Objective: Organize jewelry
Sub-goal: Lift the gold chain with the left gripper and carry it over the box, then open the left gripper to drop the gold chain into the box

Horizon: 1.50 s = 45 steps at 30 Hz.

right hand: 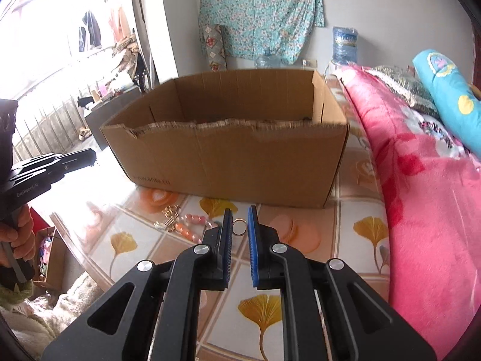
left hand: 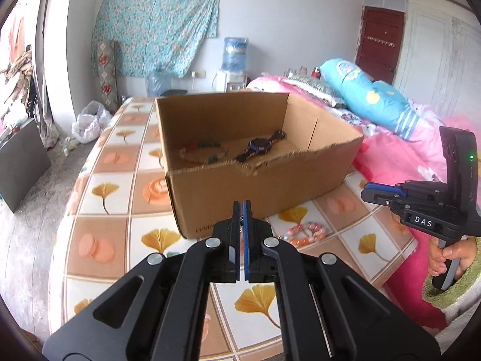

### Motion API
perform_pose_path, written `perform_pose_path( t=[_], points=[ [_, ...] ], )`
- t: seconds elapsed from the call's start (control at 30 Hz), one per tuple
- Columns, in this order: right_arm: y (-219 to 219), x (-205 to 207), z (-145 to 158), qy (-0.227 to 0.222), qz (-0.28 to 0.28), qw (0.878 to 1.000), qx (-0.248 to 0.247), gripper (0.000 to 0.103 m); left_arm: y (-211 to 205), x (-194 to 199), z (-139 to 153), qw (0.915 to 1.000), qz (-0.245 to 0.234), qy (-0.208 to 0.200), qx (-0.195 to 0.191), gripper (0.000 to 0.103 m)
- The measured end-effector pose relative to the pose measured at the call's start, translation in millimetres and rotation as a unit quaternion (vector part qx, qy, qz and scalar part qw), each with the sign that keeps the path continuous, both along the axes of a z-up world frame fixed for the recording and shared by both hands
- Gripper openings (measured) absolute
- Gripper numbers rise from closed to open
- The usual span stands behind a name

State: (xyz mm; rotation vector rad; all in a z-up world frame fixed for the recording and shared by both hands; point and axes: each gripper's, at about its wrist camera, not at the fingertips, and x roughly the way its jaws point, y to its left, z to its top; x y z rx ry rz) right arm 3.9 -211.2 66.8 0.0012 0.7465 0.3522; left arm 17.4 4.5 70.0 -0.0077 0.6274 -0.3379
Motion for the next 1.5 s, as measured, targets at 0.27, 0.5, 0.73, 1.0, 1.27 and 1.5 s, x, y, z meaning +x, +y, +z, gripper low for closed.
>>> perform_pose_path(
  t=[0.27,0.5,0.73,1.0,1.27,1.5],
  points=[
    [27,43,73,-0.061,0.081,0.994,0.047,0.01,-1,35,53,0.9979,-0.039,-0.046,-0.021,0.001],
    [52,151,37,0.108,0.116,0.983,0.091,0.011,-9,129,20,0.9926,-0.05,0.1,-0.048,0.001],
    [62,197,-11,0.192,0.088,0.975,0.071,0.011,-25,170,-13,0.9872,-0.041,0.154,0.007,0.001],
    [59,206,-15,0.201,0.08,0.974,0.068,0.02,-21,183,-15,0.986,-0.028,0.164,0.006,0.002],
    [58,206,-11,0.189,0.075,0.977,0.065,0.023,-18,185,-12,0.9869,-0.022,0.16,0.004,0.009],
    [52,193,13,0.156,0.072,0.983,0.068,0.023,-11,172,2,0.9903,-0.014,0.138,-0.007,0.011]
  ],
)
